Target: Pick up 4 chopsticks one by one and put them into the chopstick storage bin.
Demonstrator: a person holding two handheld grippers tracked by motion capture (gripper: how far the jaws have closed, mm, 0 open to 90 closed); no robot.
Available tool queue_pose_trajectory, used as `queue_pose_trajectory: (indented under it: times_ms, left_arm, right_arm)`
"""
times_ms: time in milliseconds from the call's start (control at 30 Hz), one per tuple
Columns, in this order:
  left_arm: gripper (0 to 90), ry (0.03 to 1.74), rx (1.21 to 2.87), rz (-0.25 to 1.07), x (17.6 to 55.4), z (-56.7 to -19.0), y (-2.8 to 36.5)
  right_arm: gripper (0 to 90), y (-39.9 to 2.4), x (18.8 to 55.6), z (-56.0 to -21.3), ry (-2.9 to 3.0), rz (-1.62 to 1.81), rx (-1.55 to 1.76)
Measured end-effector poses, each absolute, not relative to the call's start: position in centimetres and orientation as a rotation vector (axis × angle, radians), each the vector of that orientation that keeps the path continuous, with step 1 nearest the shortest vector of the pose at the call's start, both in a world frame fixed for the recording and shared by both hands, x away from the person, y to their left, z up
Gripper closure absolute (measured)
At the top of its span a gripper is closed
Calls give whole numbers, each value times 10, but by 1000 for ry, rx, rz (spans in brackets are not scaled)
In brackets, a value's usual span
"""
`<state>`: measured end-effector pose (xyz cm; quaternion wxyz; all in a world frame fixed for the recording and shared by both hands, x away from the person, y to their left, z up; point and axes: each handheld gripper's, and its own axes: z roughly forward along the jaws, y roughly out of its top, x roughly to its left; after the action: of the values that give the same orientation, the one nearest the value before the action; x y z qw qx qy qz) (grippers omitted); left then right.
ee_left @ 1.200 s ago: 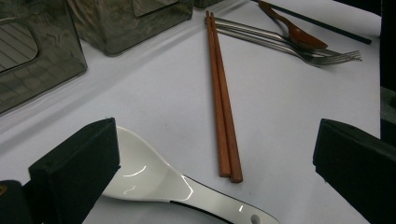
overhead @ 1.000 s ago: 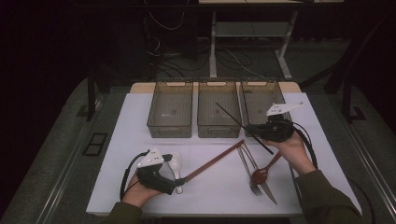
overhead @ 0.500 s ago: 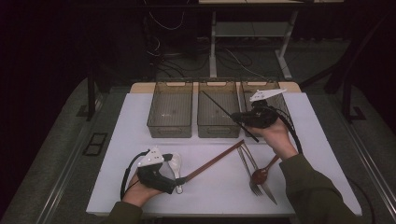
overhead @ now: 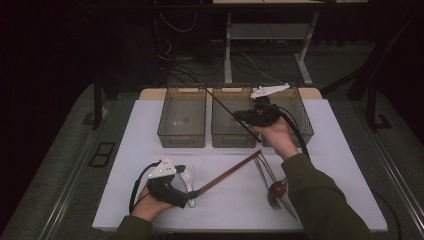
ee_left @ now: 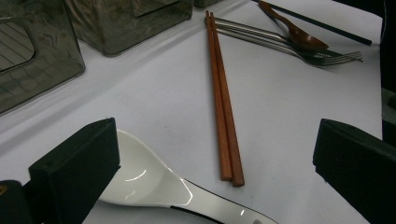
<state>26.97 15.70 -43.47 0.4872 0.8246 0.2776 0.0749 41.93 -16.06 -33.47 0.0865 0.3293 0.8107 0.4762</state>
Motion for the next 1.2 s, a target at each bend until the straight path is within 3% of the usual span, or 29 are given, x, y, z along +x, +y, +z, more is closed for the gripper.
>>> queue_pose_trajectory:
  times_ms: [1200]
  left_arm:
    - [0,666,1988,167,272,-434,159]
  right_arm:
    - [858,-22,464,-348,2384,1404,955]
